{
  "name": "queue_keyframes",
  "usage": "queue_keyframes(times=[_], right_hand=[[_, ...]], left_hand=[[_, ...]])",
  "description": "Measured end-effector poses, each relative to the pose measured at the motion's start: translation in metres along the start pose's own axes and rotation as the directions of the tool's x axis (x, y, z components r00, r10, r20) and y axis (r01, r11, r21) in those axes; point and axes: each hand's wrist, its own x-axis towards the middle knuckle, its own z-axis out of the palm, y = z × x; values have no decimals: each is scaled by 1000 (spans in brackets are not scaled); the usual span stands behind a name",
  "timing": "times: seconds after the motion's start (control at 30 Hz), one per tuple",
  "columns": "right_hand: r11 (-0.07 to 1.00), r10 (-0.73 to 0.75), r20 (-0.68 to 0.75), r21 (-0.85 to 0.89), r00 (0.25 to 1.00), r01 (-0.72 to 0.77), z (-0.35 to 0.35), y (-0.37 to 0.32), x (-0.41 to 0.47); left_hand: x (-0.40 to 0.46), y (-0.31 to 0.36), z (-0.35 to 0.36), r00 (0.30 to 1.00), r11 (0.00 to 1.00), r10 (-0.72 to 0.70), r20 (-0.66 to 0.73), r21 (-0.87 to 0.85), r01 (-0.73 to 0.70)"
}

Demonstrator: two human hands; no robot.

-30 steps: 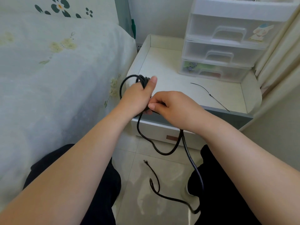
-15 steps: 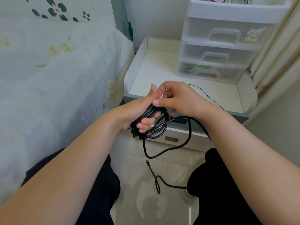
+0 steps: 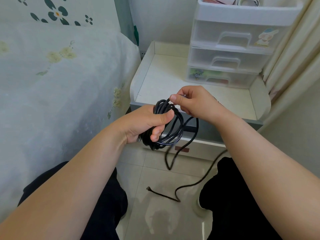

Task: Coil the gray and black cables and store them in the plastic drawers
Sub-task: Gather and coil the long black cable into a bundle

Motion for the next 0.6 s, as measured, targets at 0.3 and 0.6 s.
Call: queue_keyframes(times=[0.3, 0.6], right_hand=[[984, 17, 140, 173, 990, -41, 0, 2, 0], [929, 88, 503, 271, 860, -253, -28, 25, 6]], left_hand=[[-7, 7, -2, 996, 991, 74, 56, -113, -67], [-13, 13, -29, 966, 894, 228, 123, -421, -157]])
